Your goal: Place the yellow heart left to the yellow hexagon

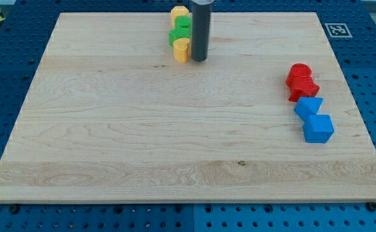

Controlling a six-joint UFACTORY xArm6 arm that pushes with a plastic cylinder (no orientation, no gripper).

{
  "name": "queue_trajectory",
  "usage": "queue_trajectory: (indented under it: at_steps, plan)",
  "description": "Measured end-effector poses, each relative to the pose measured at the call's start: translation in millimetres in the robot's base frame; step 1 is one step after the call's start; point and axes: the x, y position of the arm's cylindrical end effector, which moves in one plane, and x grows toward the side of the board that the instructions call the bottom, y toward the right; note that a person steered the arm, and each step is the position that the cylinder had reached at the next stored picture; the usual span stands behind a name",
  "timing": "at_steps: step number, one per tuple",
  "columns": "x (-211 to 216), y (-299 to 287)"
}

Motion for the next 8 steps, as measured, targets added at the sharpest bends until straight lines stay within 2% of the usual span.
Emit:
queue_trajectory:
  at_steps: [3,4,8]
  plan:
    - [0,-75]
    - [-12,-90]
    - [-55,-85]
